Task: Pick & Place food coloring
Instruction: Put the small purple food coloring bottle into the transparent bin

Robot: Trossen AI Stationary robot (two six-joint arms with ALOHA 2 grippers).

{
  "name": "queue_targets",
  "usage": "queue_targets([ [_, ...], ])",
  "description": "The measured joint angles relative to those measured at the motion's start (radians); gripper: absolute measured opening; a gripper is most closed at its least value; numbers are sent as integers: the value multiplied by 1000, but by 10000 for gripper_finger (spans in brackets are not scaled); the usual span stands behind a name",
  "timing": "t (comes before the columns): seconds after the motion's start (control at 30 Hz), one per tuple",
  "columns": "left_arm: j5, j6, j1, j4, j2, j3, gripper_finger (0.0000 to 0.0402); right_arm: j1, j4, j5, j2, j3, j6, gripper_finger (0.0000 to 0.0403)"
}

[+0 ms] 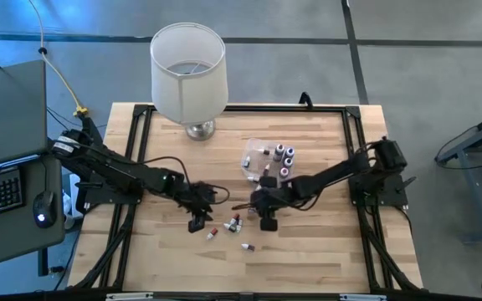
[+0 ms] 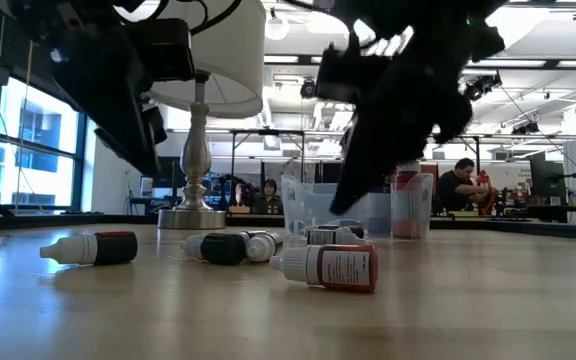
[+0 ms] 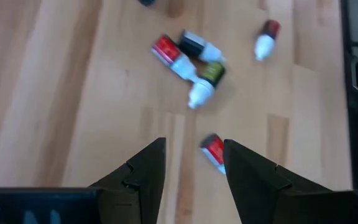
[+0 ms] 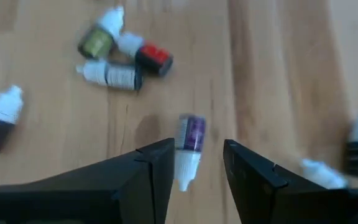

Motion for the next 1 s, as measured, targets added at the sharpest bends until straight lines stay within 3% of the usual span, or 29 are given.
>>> queue_targets([
  [0.4, -26, 1, 0, 10, 0, 0, 158, 4, 57, -2, 113, 4, 1, 126],
  [0.73, -30, 58, 0, 9, 0, 0, 158, -31, 85, -49, 98, 2, -14, 63],
  [0.83, -45, 62, 0, 8, 0, 0, 158, -61, 52, -7, 50, 21, -48, 64],
  [1.0, -54, 63, 0, 8, 0, 0, 158, -146, -84, 162, -98, 101, -142, 76],
])
